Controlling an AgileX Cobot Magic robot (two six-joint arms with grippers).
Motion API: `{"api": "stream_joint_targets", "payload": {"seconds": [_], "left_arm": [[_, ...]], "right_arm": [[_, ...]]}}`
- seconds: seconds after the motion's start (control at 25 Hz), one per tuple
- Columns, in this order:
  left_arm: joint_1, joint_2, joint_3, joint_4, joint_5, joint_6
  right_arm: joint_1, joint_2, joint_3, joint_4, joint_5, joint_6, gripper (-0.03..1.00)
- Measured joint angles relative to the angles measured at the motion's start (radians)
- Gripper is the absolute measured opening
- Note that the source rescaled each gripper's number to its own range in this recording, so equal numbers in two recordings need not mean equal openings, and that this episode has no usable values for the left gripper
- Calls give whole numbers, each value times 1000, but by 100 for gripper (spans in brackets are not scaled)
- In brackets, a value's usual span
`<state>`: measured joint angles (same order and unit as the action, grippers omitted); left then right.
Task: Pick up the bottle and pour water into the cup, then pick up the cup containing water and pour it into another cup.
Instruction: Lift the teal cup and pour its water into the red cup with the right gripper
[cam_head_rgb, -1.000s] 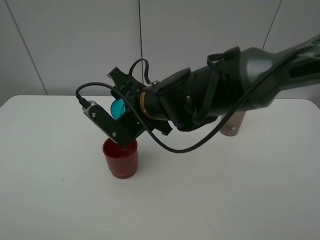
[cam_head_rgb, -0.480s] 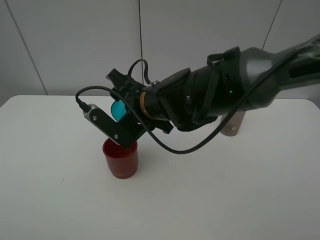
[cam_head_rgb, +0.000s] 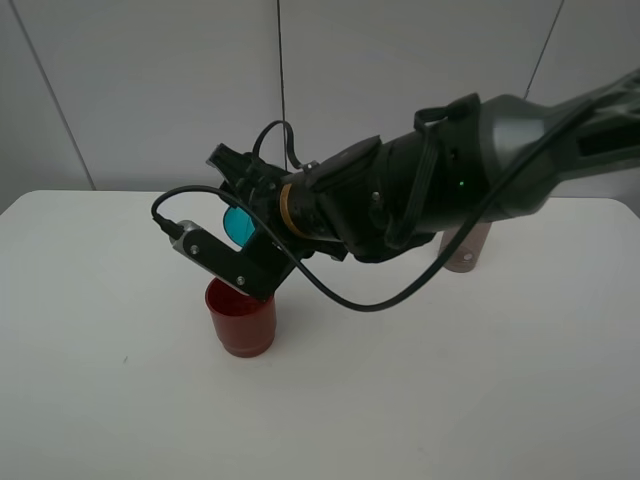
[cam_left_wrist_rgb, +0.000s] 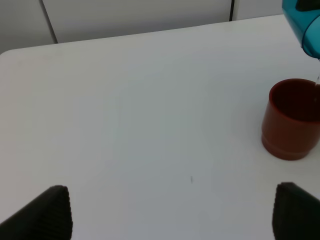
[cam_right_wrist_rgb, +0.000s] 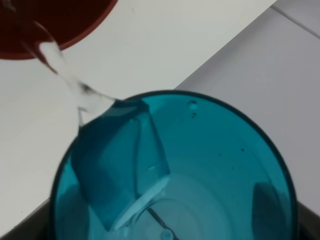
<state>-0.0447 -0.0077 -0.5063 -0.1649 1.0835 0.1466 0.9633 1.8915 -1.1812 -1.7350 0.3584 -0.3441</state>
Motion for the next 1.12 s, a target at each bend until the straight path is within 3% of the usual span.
{"api": "stream_joint_targets", "payload": {"seconds": [0.36,1.12], "left_arm": [[0,0,0,0,0,0],[0,0,0,0,0,0]], "right_arm": [[0,0,0,0,0,-96,10],[7,0,-1,0,-27,-102,10]]}}
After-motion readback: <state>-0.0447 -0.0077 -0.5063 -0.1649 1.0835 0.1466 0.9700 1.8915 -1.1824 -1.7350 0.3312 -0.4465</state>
